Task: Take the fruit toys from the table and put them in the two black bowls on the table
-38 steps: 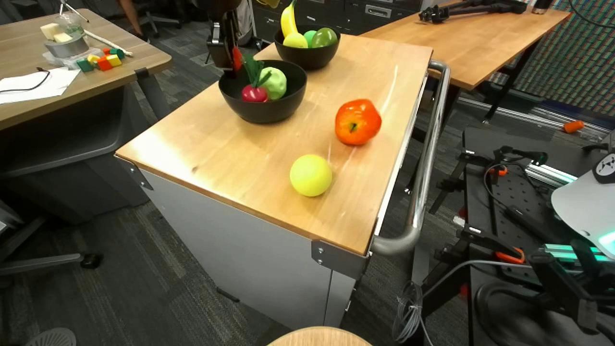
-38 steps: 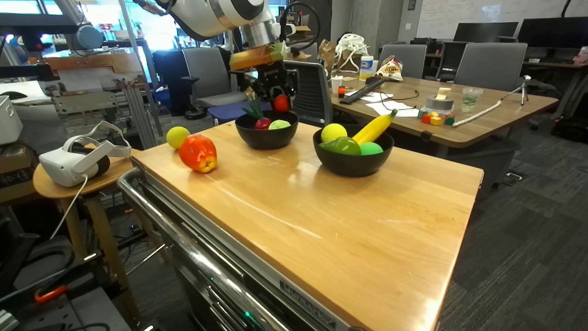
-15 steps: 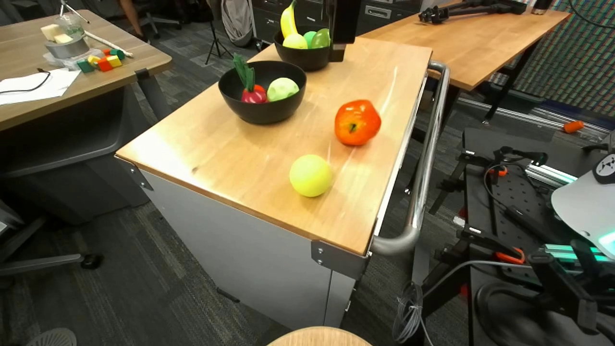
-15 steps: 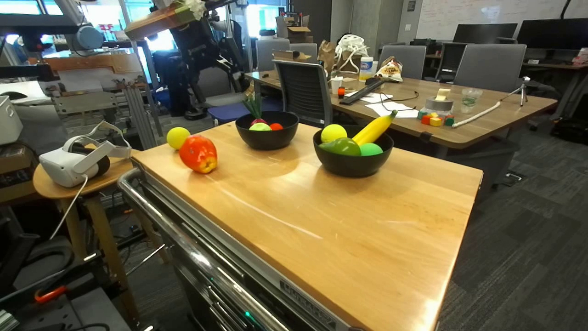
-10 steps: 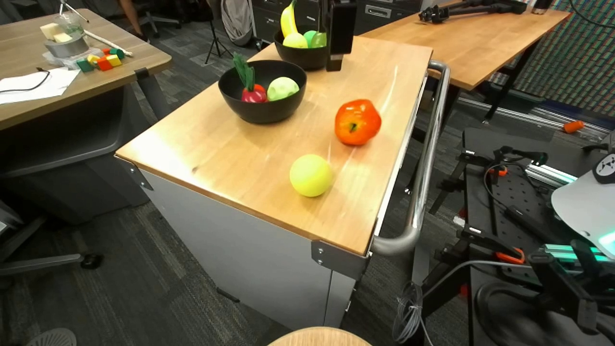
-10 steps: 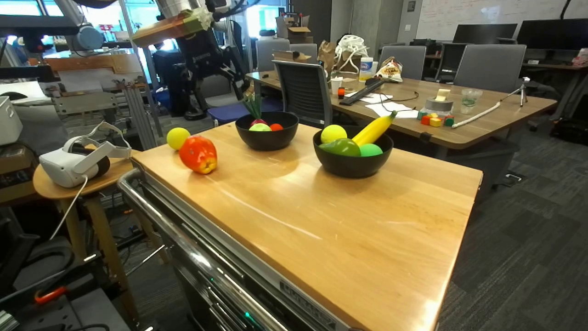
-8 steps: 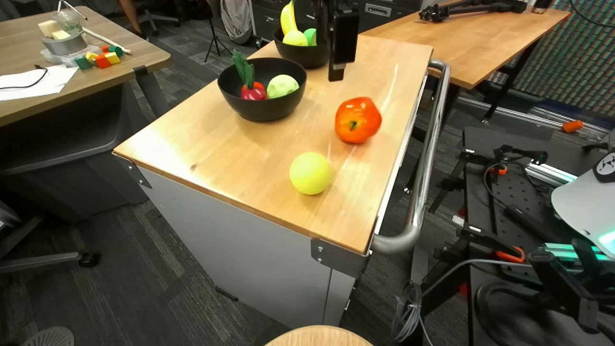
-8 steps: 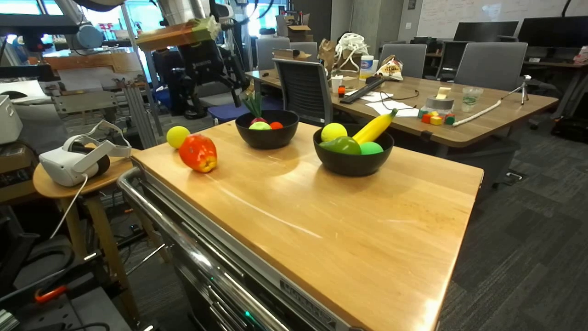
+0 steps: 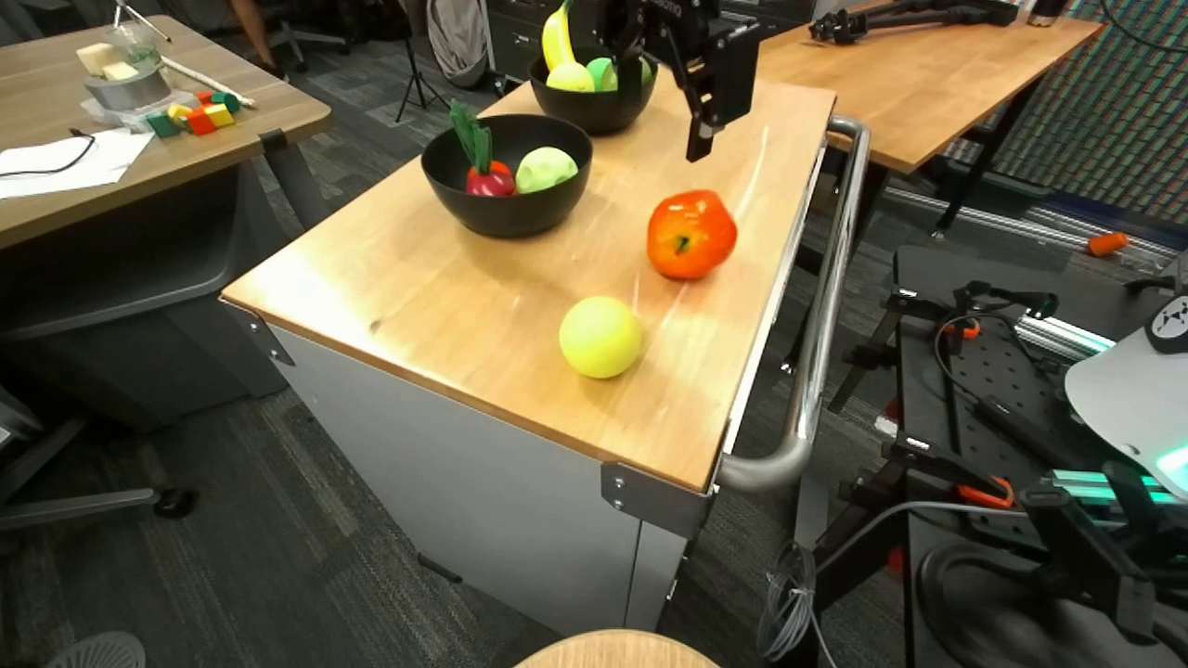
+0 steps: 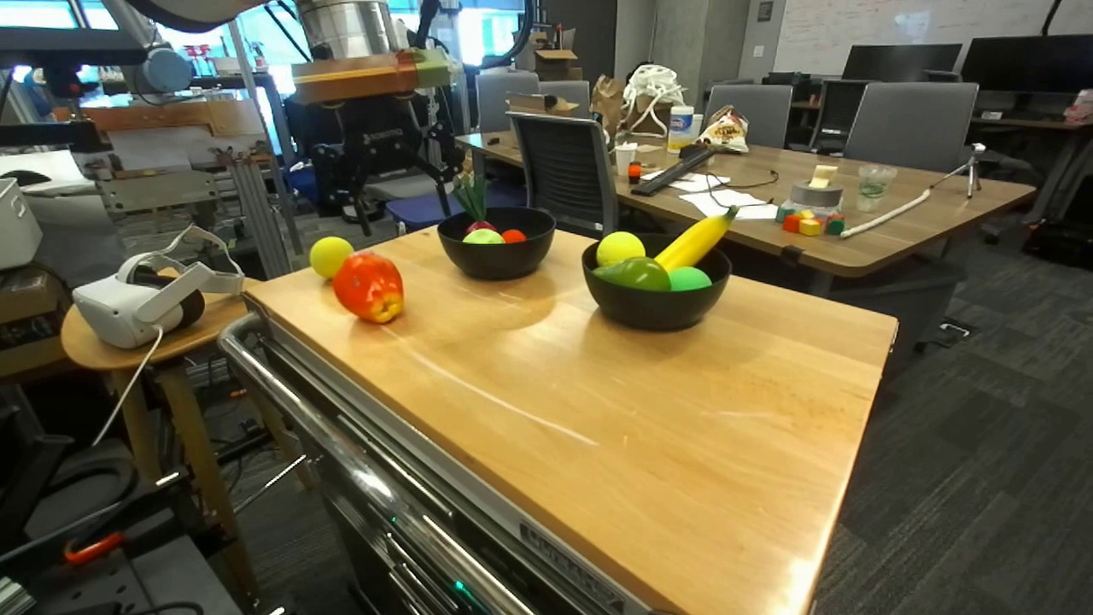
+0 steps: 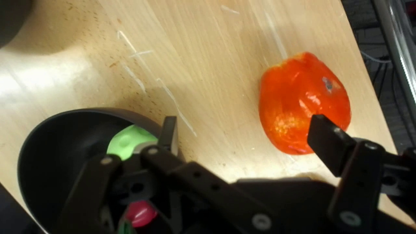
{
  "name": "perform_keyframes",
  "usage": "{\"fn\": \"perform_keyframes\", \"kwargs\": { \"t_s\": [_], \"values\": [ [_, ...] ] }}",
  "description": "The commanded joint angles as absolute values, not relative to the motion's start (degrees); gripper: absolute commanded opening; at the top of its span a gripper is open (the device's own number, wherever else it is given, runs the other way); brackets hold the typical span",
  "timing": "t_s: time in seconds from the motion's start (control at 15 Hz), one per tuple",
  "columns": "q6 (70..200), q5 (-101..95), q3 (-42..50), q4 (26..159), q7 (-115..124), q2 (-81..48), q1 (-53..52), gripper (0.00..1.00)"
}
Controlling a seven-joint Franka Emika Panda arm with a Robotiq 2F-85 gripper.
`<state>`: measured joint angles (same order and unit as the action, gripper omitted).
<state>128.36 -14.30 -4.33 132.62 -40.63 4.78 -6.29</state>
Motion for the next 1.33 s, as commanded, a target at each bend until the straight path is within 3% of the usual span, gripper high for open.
{"fn": "perform_keyframes", "kwargs": {
  "t_s": [0.0,0.4,0.73,1.13,1.27],
  "values": [
    [129.34,-14.90,-4.01,133.64,-43.03,5.94,-6.13,1.00],
    [132.95,-8.11,-2.19,137.26,-55.47,7.93,-7.11,1.00],
    [128.55,-1.26,-2.53,138.71,-64.73,8.29,-6.93,1.00],
    [124.66,0.19,-3.21,139.30,-66.88,7.51,-6.99,1.00],
    [128.76,-0.94,-3.89,140.46,-63.47,6.91,-6.95,1.00]
  ]
}}
